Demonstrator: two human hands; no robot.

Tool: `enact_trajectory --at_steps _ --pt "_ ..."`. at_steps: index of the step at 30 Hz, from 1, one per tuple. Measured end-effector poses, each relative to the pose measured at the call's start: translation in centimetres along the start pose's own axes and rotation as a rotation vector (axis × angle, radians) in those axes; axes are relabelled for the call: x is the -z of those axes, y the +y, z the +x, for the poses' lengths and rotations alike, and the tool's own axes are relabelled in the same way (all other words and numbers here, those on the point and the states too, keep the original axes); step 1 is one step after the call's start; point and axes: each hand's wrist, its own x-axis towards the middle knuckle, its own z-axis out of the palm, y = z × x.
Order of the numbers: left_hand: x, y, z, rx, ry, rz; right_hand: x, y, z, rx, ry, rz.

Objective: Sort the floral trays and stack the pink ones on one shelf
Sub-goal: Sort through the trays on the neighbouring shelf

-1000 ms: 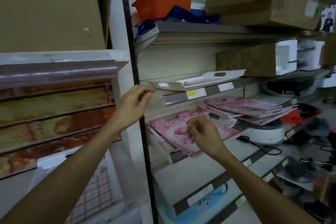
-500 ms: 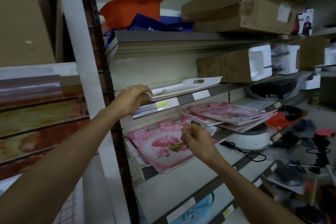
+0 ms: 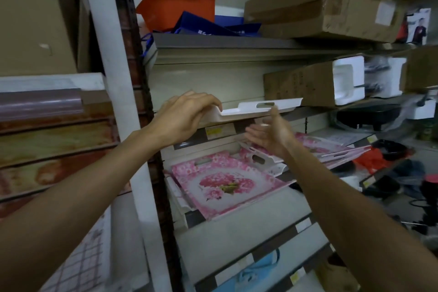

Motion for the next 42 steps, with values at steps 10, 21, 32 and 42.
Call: enact_trajectory --at_steps 10,21,32,42 --pt "1.5 4.5 -2.8 -0.038 0.054 0.037 -2.4 -2.5 0.2 -0.017 0.132 0.072" --pt "0.0 8.1 -8.4 -0.203 -0.119 -0.084 0.6 0.6 -3.4 -0.047 0.190 0.167" --pt "-0.4 4.7 -11.7 0.343 0.016 -0.389 3.2 5.2 -9.4 0.110 0.168 -0.021" --pt "-0.1 -0.5 -18.7 0.882 0.056 -0.596 0.3 9.4 -14.7 0.118 0.190 -0.217"
